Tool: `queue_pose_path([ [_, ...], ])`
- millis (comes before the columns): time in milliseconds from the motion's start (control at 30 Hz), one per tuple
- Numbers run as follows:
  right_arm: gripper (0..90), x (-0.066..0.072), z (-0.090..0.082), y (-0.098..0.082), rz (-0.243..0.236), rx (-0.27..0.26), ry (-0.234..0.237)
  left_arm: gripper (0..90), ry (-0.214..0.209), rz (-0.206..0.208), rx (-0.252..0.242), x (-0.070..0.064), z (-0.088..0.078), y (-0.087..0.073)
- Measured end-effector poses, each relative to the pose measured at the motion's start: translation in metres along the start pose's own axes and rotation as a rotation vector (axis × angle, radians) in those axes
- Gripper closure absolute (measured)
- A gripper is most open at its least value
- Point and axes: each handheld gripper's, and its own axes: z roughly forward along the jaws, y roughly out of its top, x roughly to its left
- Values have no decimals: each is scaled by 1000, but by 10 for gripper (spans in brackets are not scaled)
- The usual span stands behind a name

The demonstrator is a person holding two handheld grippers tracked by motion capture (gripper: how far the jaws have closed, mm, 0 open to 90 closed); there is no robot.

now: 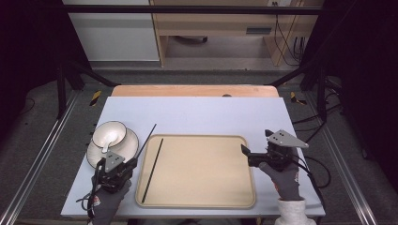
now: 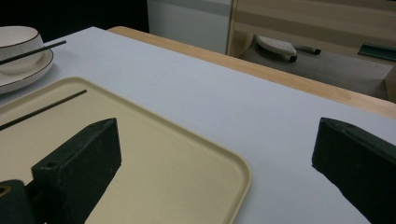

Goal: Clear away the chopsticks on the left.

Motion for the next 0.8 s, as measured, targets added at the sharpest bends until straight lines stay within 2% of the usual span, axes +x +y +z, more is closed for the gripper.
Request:
queue_pose_path([
  [67, 15, 0, 0, 0, 0, 0, -3, 855, 0, -6, -2, -9, 1, 0],
  [200, 15, -1, -1, 0, -1, -2, -3, 854, 6, -15, -9, -17, 0, -1],
  [400, 15, -1, -3, 1, 5, -17, -1, 854, 29, -61, -35, -34, -4, 0],
  [600, 16, -1, -6, 2, 8, -23, -1, 854, 39, -116, -71, -47, -8, 9],
  [800, 16, 0, -5, 2, 5, -24, 4, 854, 41, -151, -108, -60, -3, 8],
])
